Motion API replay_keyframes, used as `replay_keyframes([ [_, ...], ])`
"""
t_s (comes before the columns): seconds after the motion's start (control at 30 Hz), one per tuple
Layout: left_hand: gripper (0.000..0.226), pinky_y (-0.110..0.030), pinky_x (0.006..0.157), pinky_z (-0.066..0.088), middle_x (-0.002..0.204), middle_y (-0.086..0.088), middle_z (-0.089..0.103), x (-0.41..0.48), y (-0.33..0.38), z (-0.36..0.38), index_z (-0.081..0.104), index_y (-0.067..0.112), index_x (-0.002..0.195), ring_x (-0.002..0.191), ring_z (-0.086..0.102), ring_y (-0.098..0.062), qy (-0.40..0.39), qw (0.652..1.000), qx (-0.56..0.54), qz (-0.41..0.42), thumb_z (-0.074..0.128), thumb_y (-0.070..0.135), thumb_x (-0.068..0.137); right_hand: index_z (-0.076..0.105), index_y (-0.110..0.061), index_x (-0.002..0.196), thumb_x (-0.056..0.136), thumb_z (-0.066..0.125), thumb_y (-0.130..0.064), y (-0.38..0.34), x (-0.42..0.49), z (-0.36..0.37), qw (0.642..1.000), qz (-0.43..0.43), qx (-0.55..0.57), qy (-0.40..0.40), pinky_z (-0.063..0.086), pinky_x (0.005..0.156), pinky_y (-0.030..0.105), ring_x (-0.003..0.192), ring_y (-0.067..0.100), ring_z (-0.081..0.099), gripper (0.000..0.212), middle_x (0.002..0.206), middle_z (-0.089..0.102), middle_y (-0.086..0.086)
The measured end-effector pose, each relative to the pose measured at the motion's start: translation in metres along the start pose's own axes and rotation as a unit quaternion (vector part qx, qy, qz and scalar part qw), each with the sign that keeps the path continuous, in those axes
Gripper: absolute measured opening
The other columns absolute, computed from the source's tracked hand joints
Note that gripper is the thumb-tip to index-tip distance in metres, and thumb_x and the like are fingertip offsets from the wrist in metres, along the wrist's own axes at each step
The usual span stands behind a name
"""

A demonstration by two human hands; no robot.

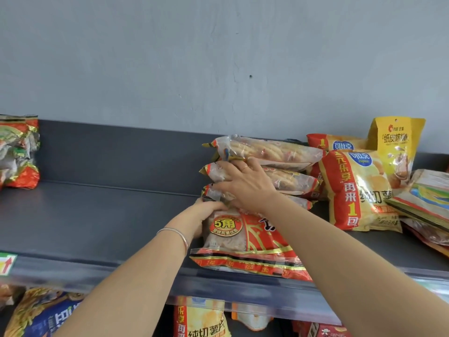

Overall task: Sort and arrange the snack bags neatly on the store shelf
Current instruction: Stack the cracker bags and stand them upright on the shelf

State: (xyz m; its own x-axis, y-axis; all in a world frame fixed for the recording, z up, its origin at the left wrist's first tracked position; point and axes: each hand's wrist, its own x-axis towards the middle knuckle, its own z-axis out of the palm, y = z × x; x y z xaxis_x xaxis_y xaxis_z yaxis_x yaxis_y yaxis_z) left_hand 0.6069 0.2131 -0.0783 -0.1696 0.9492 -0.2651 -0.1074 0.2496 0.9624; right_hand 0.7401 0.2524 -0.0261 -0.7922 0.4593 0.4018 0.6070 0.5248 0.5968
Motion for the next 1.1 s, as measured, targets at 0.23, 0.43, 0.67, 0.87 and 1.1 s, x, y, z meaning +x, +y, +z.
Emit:
replay_keyframes([
  [0.23, 0.061, -0.033, 0.057, 0.055, 0.109, -0.021, 0.063, -0.019, 0.012, -0.012, 0.043, 0.010, 0.133, 0.072, 0.066, -0.027, 0.020, 0.998, 0.023, 0.054, 0.070, 0.004, 0.079, 0.046, -0.048, 0.131, 0.088, 0.055, -0.045, 0.000, 0.003, -0.010, 0.999, 0.037, -0.015, -0.015, 0.021, 0.106, 0.047, 0.136, 0.029, 0.032, 0.044, 0.154, 0.025, 0.003],
  [0.43, 0.089, -0.037, 0.065, 0.054, 0.135, -0.021, 0.043, -0.057, 0.026, -0.058, 0.020, 0.018, 0.148, 0.082, 0.063, -0.030, 0.103, 0.990, -0.001, 0.095, 0.071, 0.000, 0.077, 0.046, -0.046, 0.133, 0.090, 0.057, -0.034, -0.016, 0.006, -0.027, 0.990, 0.104, 0.026, -0.088, 0.025, 0.106, 0.048, 0.137, 0.030, 0.032, 0.046, 0.151, 0.029, 0.004],
  [0.67, 0.085, -0.034, 0.059, 0.054, 0.117, -0.014, 0.046, -0.097, 0.025, -0.096, 0.021, 0.019, 0.147, 0.071, 0.063, -0.025, 0.179, 0.978, -0.015, 0.105, 0.069, 0.002, 0.079, 0.059, -0.029, 0.128, 0.094, 0.047, -0.019, -0.050, 0.019, -0.049, 0.968, 0.133, 0.167, -0.134, 0.037, 0.107, 0.048, 0.136, 0.032, 0.033, 0.038, 0.149, 0.034, 0.008],
  [0.87, 0.084, -0.038, 0.071, 0.054, 0.117, -0.004, 0.041, -0.123, 0.032, -0.133, 0.022, 0.020, 0.147, 0.074, 0.060, -0.024, 0.226, 0.962, -0.038, 0.147, 0.068, 0.002, 0.080, 0.068, -0.017, 0.113, 0.094, 0.041, -0.012, -0.085, 0.039, -0.069, 0.932, 0.133, 0.309, -0.132, 0.054, 0.090, 0.041, 0.103, 0.026, 0.062, 0.033, 0.120, 0.064, 0.006],
  [1.1, 0.081, -0.029, 0.052, 0.053, 0.120, -0.002, 0.046, -0.147, 0.035, -0.174, 0.029, 0.029, 0.143, 0.077, 0.065, -0.022, 0.223, 0.948, -0.055, 0.220, 0.068, -0.001, 0.079, 0.036, -0.008, 0.144, 0.099, 0.044, -0.042, -0.124, 0.070, -0.078, 0.797, 0.243, 0.527, -0.169, 0.049, 0.094, 0.037, 0.117, 0.029, 0.058, 0.056, 0.133, 0.056, 0.013],
])
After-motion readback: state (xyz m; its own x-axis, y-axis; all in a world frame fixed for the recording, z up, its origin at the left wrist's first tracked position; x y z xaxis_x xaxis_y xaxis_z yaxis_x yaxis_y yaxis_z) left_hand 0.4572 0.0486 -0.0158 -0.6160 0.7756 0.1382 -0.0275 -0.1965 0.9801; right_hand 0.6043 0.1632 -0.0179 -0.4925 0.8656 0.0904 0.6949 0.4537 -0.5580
